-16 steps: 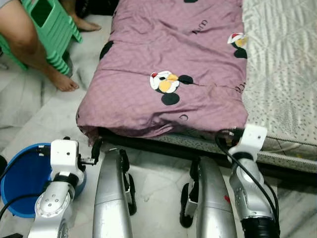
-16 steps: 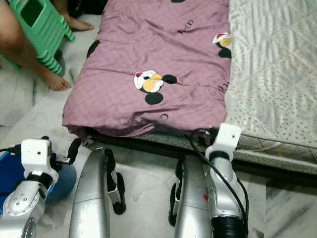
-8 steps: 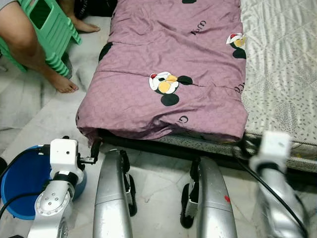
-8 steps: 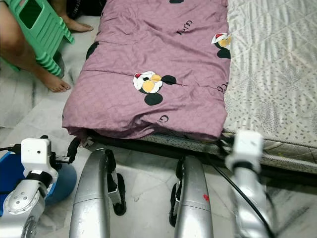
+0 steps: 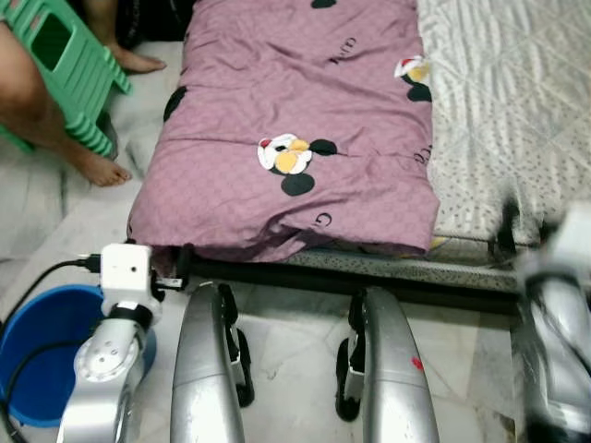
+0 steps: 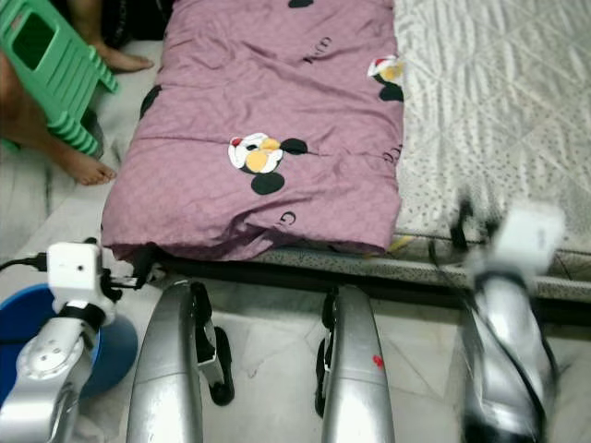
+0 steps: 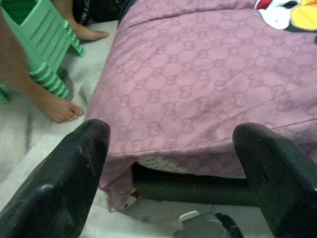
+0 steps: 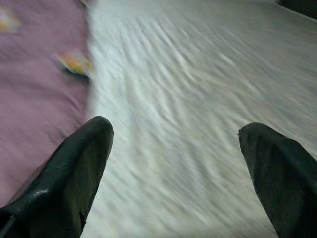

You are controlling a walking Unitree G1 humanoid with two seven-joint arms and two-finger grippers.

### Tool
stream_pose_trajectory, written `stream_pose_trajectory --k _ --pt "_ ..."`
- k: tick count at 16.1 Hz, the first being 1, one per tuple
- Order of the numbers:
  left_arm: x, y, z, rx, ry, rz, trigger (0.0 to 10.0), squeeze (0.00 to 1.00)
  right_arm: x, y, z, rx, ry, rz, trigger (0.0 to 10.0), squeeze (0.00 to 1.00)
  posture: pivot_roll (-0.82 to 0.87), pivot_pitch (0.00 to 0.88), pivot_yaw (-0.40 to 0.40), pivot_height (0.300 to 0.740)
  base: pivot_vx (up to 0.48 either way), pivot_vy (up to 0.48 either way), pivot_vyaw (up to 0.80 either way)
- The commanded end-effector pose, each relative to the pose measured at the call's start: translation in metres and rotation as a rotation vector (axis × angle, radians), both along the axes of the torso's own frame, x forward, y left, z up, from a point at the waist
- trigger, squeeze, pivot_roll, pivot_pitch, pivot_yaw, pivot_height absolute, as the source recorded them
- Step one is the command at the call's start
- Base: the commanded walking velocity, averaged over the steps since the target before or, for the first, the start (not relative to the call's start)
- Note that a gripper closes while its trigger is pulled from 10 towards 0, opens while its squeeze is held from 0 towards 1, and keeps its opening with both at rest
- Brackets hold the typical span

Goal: Clean up the room

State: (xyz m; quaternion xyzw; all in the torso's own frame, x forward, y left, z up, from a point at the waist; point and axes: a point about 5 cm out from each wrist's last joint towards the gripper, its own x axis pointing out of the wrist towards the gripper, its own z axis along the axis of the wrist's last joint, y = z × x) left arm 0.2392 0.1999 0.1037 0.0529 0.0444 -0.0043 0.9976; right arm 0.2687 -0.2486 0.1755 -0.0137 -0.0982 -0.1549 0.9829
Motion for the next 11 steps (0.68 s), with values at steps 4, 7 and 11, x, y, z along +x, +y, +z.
stream_pose_trajectory --k 4,7,11 --pt "-0.005 0.003 -0.003 0.002 0.017 0.010 10.0 0.00 0.033 0.069 -0.019 0.050 0.073 0.362 10.0 0.00 0.06 0.307 0.055 0.569 0.000 0.000 0.00" --pt "-0.007 0.003 -0.003 0.003 0.017 0.011 10.0 0.00 0.043 0.103 -0.051 0.056 0.178 0.472 10.0 0.00 0.09 0.312 0.053 0.569 0.000 0.000 0.00" --pt "-0.009 0.002 -0.004 0.003 0.022 0.006 10.0 0.00 0.046 0.134 -0.080 0.019 0.309 0.578 10.0 0.00 0.10 0.315 0.058 0.569 0.000 0.000 0.00"
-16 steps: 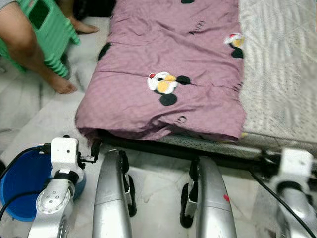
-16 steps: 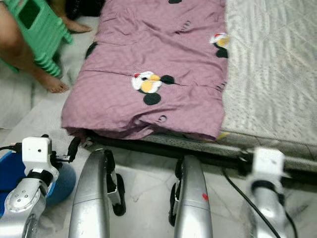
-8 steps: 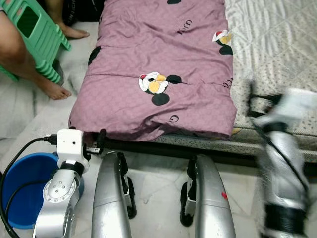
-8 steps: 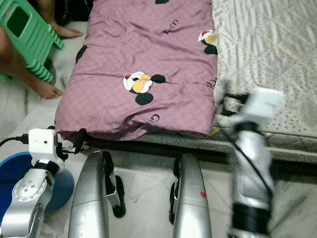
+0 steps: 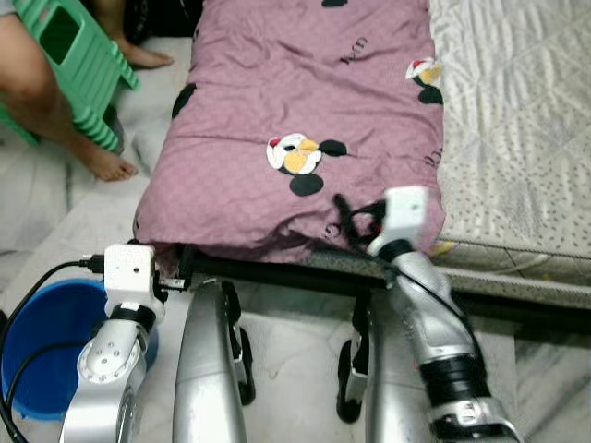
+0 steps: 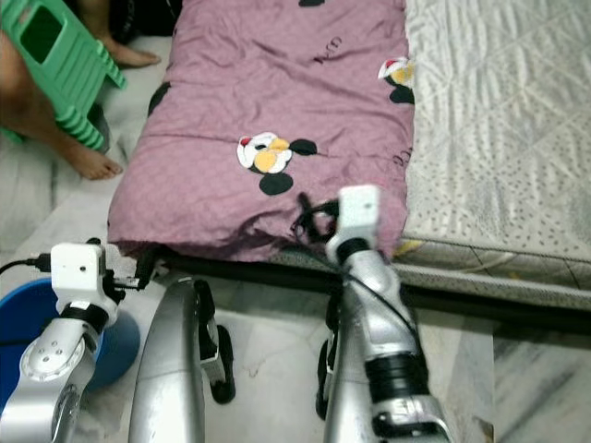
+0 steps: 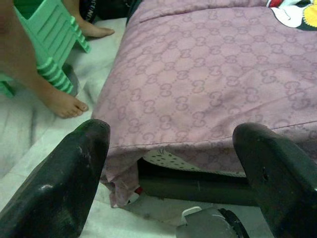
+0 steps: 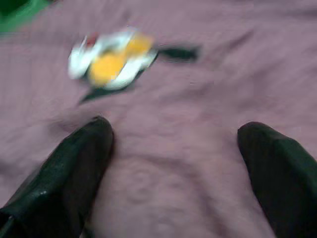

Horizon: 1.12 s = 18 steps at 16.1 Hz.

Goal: Clean up the room

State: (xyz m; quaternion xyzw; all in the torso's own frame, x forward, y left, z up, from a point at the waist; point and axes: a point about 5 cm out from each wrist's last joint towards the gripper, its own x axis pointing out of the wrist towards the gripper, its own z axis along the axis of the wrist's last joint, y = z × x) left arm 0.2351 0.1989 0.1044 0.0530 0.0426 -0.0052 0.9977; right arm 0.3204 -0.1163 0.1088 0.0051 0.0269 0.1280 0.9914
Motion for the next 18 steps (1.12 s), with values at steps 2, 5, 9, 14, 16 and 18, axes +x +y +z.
stream_pose_trajectory --k 2,5,9,14,16,18 --pt "-0.007 0.005 -0.005 0.007 0.030 0.012 10.0 0.00 -0.013 -0.018 -0.035 -0.073 0.134 -0.052 10.0 0.00 0.10 0.324 0.055 0.569 0.000 0.000 0.00" --pt "-0.010 0.005 -0.007 0.009 0.041 0.012 10.0 0.00 -0.027 -0.059 -0.056 -0.167 0.238 -0.182 10.0 0.00 0.09 0.329 0.054 0.569 0.000 0.000 0.00" --pt "-0.011 0.005 -0.008 0.008 0.047 0.009 10.0 0.00 -0.040 -0.097 -0.063 -0.189 0.294 -0.318 10.0 0.00 0.09 0.332 0.056 0.569 0.000 0.000 0.00" --pt "-0.010 0.004 -0.008 0.008 0.045 0.007 10.0 0.00 -0.043 -0.107 -0.039 -0.194 0.171 -0.402 10.0 0.00 0.08 0.328 0.051 0.569 0.000 0.000 0.00" --pt "-0.011 0.005 -0.008 0.008 0.045 0.012 10.0 0.00 -0.048 -0.111 -0.033 -0.210 0.131 -0.443 10.0 0.00 0.07 0.325 0.049 0.569 0.000 0.000 0.00" --pt "-0.011 0.006 -0.009 0.010 0.047 0.017 10.0 0.00 -0.057 -0.118 -0.031 -0.238 0.120 -0.488 10.0 0.00 0.07 0.321 0.047 0.569 0.000 0.000 0.00"
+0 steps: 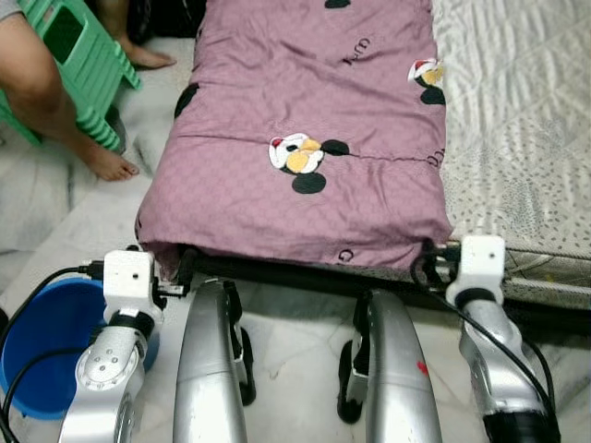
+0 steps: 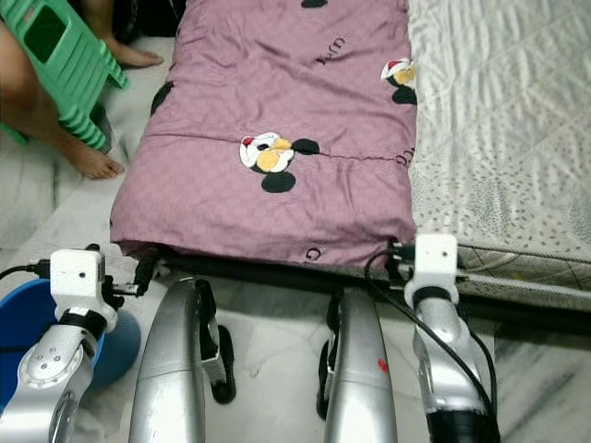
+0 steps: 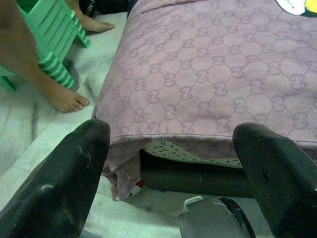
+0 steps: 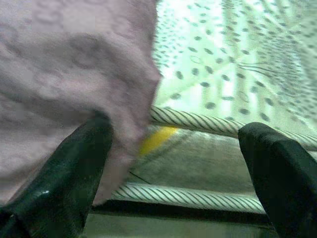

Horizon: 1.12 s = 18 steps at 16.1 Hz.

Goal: Clean up the room

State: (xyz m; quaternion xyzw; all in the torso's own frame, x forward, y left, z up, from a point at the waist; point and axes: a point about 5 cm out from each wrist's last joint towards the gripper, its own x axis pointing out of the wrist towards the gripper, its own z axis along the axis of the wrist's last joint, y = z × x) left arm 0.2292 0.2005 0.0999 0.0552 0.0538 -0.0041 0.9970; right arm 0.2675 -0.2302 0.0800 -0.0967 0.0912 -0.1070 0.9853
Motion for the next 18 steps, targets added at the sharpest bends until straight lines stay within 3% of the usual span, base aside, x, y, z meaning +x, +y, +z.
stream_pose_trajectory --k 1,5,7,10,12,13,18 --pt "-0.005 0.006 -0.004 0.006 0.025 0.016 10.0 0.00 -0.011 -0.010 -0.003 -0.018 0.017 -0.050 10.0 0.00 0.07 0.320 0.047 0.569 0.000 0.000 0.00" --pt "-0.001 0.006 -0.004 -0.003 0.008 0.027 10.0 0.00 -0.033 -0.014 -0.001 0.023 -0.031 -0.068 10.0 0.00 0.04 0.293 0.045 0.569 0.000 0.000 0.00" --pt "0.004 0.001 -0.001 -0.030 -0.013 0.018 10.0 0.00 -0.039 -0.002 0.009 0.124 -0.131 -0.007 10.0 0.00 0.01 0.259 0.049 0.569 0.000 0.000 0.00" --pt "0.006 -0.001 -0.002 -0.046 -0.020 0.007 10.0 0.00 -0.040 0.015 0.020 0.181 -0.207 0.049 10.0 0.00 -0.03 0.211 0.063 0.569 0.000 0.000 0.00" --pt "0.008 -0.002 -0.008 -0.049 -0.009 -0.003 10.0 0.00 -0.043 0.025 0.020 0.277 -0.217 0.053 10.0 0.00 -0.05 0.177 0.076 0.569 0.000 0.000 0.00" --pt "0.017 -0.010 -0.009 -0.061 -0.015 -0.030 10.0 0.00 -0.043 0.036 0.023 0.306 -0.238 0.128 10.0 0.00 -0.07 0.151 0.083 0.569 0.000 0.000 0.00" --pt "0.020 -0.021 -0.016 -0.076 0.000 -0.074 10.0 0.00 -0.036 0.041 0.032 0.348 -0.294 0.160 10.0 0.00 -0.08 0.111 0.112 0.597 0.000 0.000 0.00"
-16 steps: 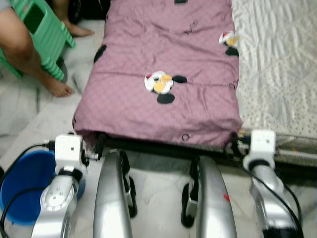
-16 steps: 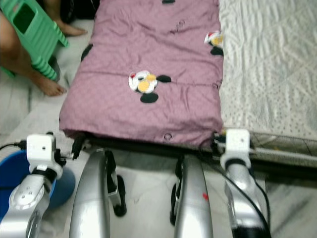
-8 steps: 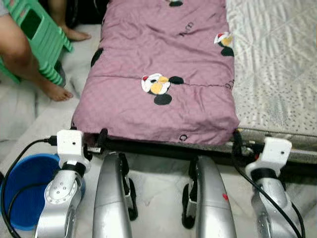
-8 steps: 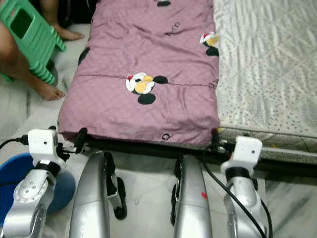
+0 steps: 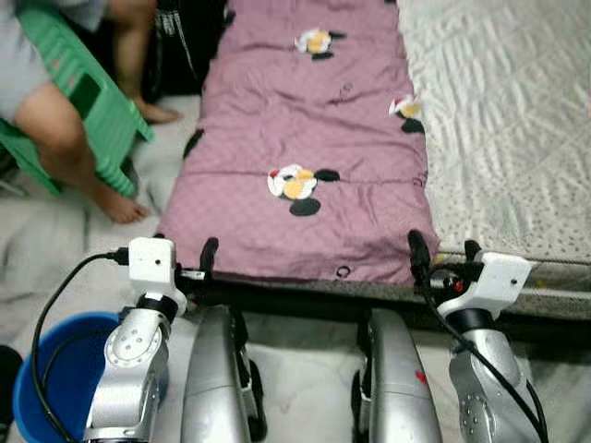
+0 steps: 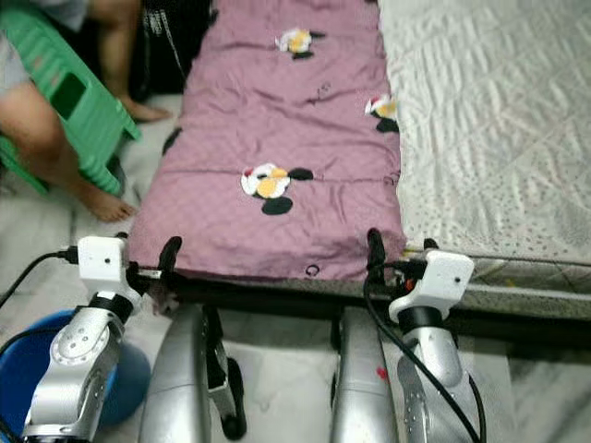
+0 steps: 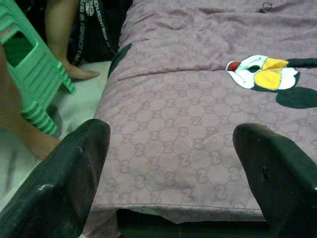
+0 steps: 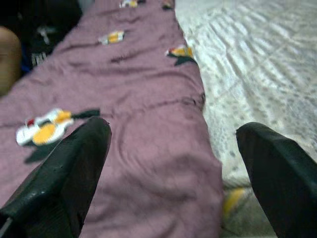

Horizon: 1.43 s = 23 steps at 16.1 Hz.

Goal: Clean up the room

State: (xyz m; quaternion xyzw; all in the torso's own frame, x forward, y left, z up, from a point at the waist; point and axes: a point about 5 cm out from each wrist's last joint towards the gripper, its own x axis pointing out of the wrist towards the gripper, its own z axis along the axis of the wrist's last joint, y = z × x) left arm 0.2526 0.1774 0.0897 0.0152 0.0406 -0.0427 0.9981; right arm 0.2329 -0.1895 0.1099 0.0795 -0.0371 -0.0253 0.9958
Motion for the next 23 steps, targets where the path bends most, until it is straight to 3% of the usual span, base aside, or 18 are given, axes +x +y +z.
stream_pose_trajectory --k 1,5,13,20,23 --pt "-0.002 0.000 -0.007 0.009 0.024 -0.009 10.0 0.00 0.000 0.003 0.001 0.020 -0.013 0.000 10.0 0.00 -0.09 0.101 0.111 0.612 0.000 0.000 0.00" --pt "0.018 -0.003 -0.003 0.003 -0.022 0.000 10.0 0.00 0.015 0.008 0.006 0.041 -0.040 0.021 10.0 0.00 -0.08 0.059 0.103 0.657 0.000 0.000 0.00" --pt "0.027 -0.014 -0.008 -0.002 -0.035 -0.008 10.0 0.00 0.029 0.010 0.006 0.048 -0.059 0.025 10.0 0.00 -0.08 0.008 0.096 0.737 0.000 0.000 0.00" --pt "0.029 -0.015 -0.006 -0.005 -0.063 0.012 10.0 0.00 0.034 0.010 0.004 0.042 -0.061 0.035 10.0 0.00 -0.07 0.003 0.083 0.740 0.000 0.000 0.00" --pt "0.029 -0.015 -0.004 0.031 -0.086 0.005 10.0 0.00 0.036 0.008 0.003 0.049 -0.061 0.023 10.0 0.00 -0.06 0.003 0.080 0.740 0.000 0.000 0.00"
